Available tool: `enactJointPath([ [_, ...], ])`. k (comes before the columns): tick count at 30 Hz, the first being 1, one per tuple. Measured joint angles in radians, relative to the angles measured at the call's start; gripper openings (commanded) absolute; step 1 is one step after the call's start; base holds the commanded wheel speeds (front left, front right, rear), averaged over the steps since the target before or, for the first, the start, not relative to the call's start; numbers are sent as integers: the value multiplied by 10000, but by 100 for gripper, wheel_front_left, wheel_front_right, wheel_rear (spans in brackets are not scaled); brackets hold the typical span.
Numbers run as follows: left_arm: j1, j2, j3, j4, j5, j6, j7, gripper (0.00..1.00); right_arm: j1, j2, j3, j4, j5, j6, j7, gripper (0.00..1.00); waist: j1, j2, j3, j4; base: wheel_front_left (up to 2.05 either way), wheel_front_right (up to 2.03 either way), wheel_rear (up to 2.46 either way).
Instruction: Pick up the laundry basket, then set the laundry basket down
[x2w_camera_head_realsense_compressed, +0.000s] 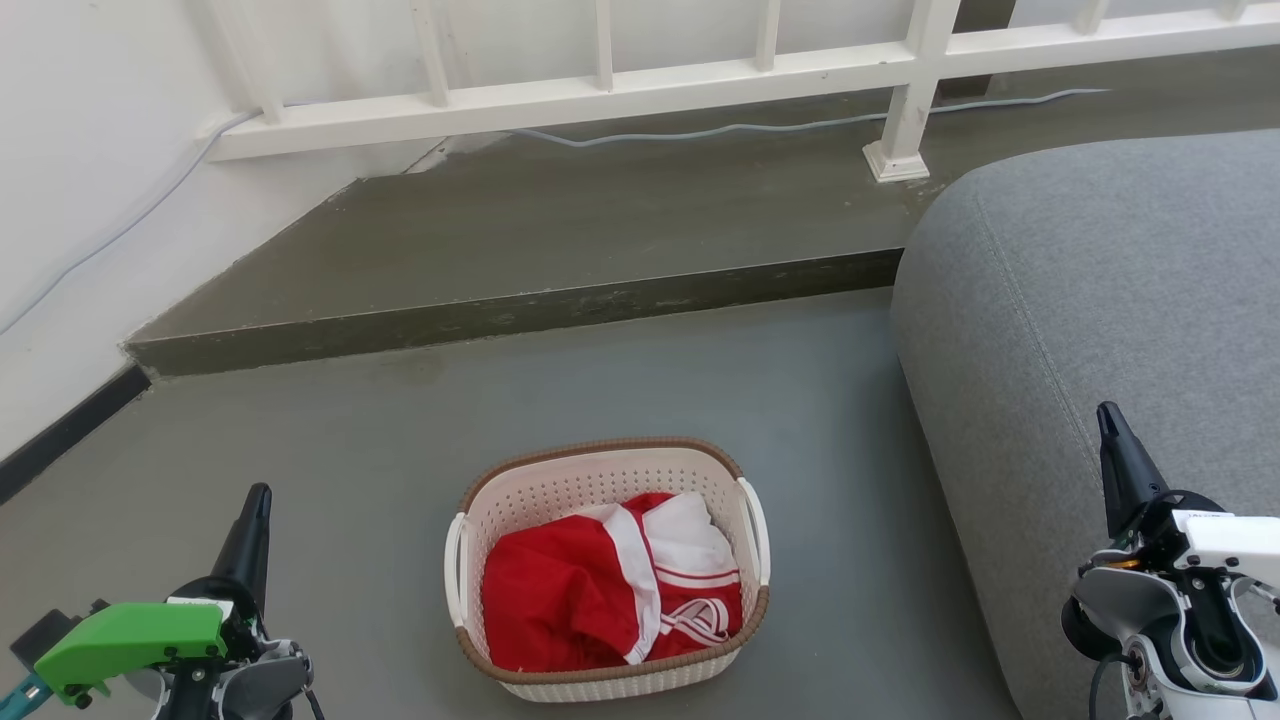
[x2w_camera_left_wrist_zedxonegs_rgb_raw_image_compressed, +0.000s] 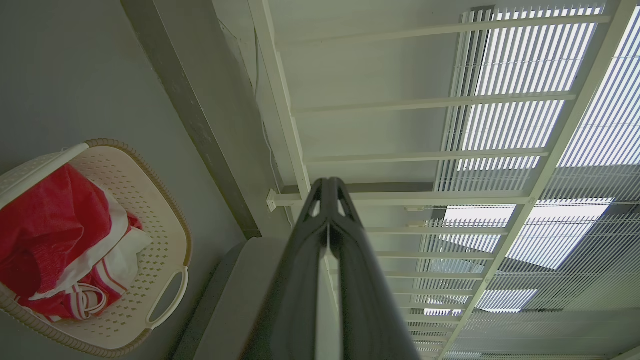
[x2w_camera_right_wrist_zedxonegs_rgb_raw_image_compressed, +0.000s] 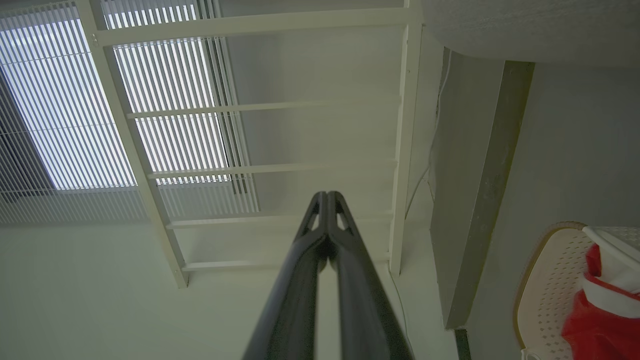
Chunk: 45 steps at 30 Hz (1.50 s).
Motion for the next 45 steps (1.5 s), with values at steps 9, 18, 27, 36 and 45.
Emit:
enactJointPath([
  [9,0,0,0,0,0,0,0,0,0,2,-2,0,0,2,0,0,0,0,0,0,0,0,0],
  [18,0,0,0,0,2,0,0,0,0,2,-2,0,0,2,0,0,0,0,0,0,0,0,0],
  [27,0,0,0,0,0,0,0,0,0,4,-6,0,0,2,0,0,0,0,0,0,0,0,0],
  [36,0,0,0,0,0,0,0,0,0,4,-10,0,0,2,0,0,0,0,0,0,0,0,0],
  [45,53,-36,-6,121,2,8,0,100,60,44,-4,115,2,-40,-10,100,0,0,0,0,0,0,0],
])
